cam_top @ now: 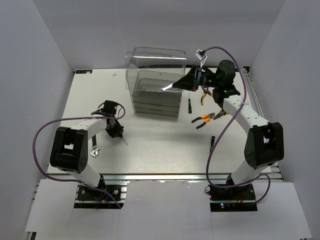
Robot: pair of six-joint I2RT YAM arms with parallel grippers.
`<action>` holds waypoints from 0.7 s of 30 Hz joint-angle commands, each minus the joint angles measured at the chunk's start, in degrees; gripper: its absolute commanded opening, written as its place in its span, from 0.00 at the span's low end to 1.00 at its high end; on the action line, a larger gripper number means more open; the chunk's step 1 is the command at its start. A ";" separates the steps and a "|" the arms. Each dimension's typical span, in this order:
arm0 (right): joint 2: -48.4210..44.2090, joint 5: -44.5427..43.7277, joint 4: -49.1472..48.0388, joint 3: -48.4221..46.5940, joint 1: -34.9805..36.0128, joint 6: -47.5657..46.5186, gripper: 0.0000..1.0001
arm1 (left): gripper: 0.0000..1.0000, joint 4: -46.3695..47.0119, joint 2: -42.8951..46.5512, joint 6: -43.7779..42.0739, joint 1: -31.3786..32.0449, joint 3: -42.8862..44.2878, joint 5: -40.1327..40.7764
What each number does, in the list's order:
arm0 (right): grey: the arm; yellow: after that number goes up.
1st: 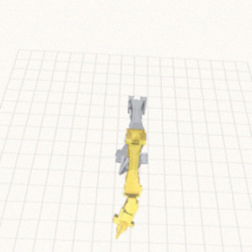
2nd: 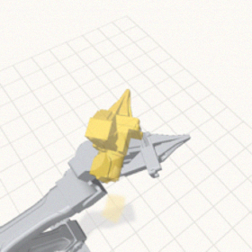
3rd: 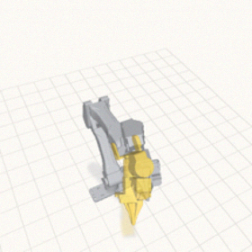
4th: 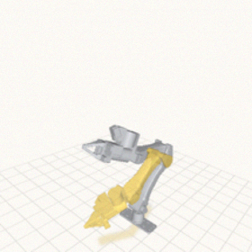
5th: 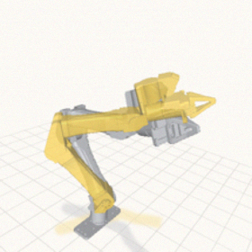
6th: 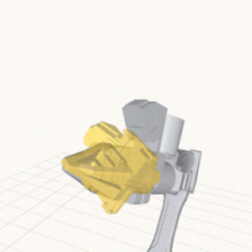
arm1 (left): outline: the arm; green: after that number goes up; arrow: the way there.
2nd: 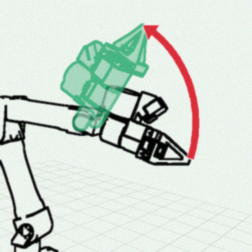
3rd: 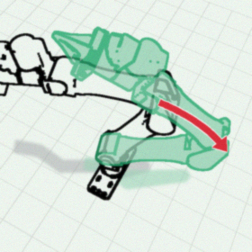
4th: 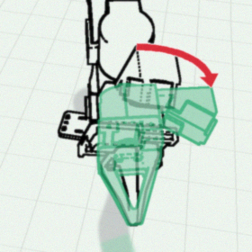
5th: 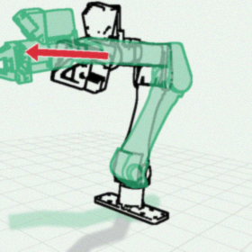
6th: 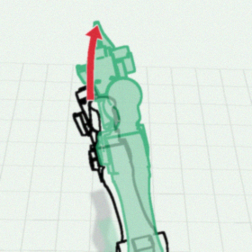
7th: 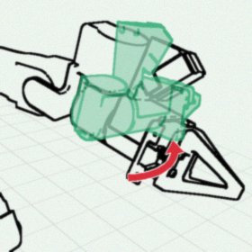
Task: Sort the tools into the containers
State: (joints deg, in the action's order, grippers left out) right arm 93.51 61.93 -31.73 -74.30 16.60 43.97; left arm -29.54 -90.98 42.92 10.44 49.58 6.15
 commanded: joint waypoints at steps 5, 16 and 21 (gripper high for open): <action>-2.90 -2.17 -11.52 -2.34 -1.48 -3.71 0.00 | 0.14 -1.05 -1.93 1.64 -0.42 -2.82 -0.87; -3.51 -2.17 -12.31 -1.55 -1.57 -3.36 0.00 | 0.00 16.68 20.56 10.78 -0.42 -9.49 -26.06; -2.99 -2.52 -13.27 -1.46 -1.57 -2.66 0.00 | 0.00 40.89 25.94 16.04 -0.42 -17.93 -39.09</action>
State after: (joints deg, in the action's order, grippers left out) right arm 93.51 62.08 -32.51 -74.15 16.32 44.45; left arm -7.66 -66.26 54.17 10.00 35.40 -20.43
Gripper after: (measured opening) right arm 0.052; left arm 0.202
